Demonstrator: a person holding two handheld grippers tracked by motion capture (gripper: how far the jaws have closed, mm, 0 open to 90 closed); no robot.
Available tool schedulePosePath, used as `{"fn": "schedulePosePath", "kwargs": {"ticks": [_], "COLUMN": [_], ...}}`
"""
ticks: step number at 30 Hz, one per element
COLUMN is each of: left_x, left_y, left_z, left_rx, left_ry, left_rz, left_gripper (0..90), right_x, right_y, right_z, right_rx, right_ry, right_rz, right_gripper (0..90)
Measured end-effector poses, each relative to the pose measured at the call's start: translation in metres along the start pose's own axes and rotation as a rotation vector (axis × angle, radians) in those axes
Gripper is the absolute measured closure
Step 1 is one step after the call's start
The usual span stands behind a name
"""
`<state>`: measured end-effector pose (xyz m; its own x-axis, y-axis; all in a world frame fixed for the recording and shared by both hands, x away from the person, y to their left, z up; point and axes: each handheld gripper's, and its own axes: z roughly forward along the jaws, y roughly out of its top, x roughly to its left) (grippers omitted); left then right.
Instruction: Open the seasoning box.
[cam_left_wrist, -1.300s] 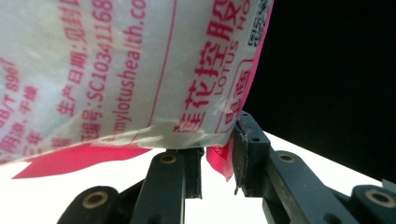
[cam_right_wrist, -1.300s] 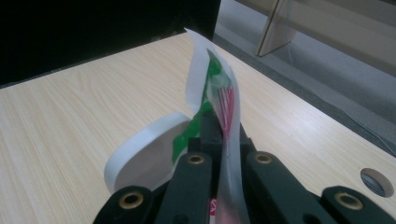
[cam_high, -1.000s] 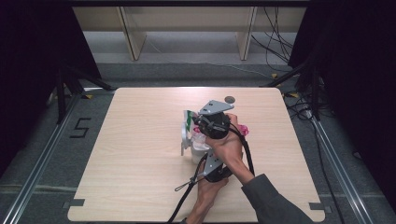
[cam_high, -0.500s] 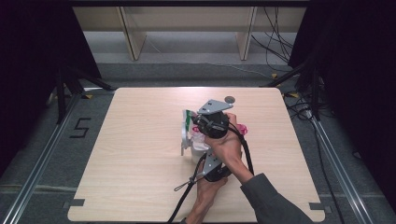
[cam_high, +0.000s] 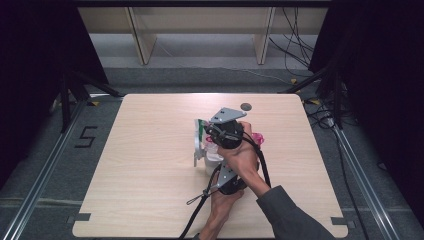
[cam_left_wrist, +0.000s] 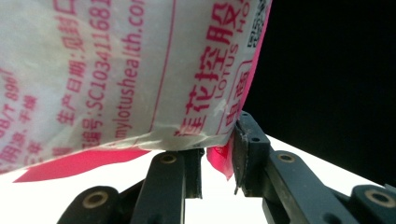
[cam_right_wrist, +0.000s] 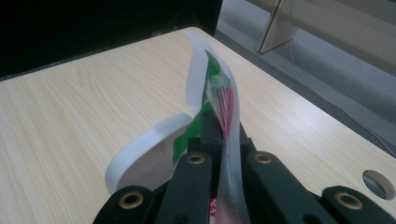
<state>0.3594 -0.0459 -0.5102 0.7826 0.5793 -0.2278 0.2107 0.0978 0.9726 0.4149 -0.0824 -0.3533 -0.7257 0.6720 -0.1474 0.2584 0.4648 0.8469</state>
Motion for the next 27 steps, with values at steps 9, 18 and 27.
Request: {"fn": "schedulePosePath", "kwargs": {"ticks": [9,18,27], "left_x": [0.0028,0.0019,0.0026], "left_y": [0.0014,0.0004,0.0003], "left_z": [-0.0013,-0.0009,-0.0012], "left_rx": [0.025,0.033,0.03], "left_ry": [0.006,0.004,0.014], "left_rz": [0.042,0.039,0.045], "left_gripper": [74.4,74.4,74.5], "right_x": [0.0006,-0.0014,-0.0004], "right_y": [0.0018,0.0006,0.0005], "right_z": [-0.0026,-0.003,-0.0026], "right_rx": [-0.005,0.004,0.004], "right_ry": [0.011,0.015,0.019], "right_rz": [0.035,0.017,0.01], "right_gripper": [90.0,90.0,90.0]}}
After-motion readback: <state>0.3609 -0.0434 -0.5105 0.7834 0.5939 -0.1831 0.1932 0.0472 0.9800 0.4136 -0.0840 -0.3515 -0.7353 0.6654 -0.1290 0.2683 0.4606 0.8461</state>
